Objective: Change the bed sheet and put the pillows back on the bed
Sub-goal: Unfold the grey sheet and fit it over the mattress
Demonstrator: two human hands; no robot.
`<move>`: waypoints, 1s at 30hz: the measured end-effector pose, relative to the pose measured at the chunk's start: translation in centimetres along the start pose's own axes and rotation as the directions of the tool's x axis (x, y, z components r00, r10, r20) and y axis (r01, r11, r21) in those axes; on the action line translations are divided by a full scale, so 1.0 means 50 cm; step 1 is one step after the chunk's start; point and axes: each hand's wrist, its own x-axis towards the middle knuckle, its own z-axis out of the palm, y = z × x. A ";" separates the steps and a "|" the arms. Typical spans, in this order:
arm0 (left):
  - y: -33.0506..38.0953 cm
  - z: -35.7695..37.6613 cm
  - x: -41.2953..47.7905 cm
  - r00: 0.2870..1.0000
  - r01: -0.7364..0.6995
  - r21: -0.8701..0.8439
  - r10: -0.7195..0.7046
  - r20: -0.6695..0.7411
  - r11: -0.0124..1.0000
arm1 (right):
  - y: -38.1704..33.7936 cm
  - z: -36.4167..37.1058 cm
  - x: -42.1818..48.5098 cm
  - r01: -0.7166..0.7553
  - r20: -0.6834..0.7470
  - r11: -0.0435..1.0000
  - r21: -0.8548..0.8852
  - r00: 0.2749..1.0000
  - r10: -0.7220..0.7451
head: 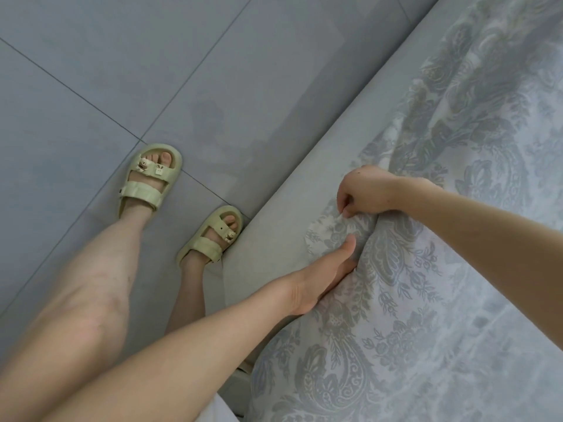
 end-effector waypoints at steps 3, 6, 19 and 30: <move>0.004 0.006 -0.006 1.000 -0.015 -0.008 0.016 0.013 1.000 | 0.001 -0.023 -0.060 -0.012 -0.035 0.983 0.181 0.999 0.018; 0.006 0.013 -0.014 1.000 -0.006 0.002 0.006 0.030 1.000 | 0.004 -0.041 -0.104 -0.025 0.228 0.989 0.145 0.974 -0.008; 0.015 0.012 -0.010 0.927 -0.123 0.229 0.194 -0.321 0.966 | -0.035 0.007 -0.080 -0.286 0.647 0.947 0.148 0.752 0.126; 0.001 -0.020 0.052 0.987 0.074 0.176 -0.047 -0.151 0.982 | -0.017 -0.002 -0.086 -0.400 0.477 0.851 0.341 0.853 0.210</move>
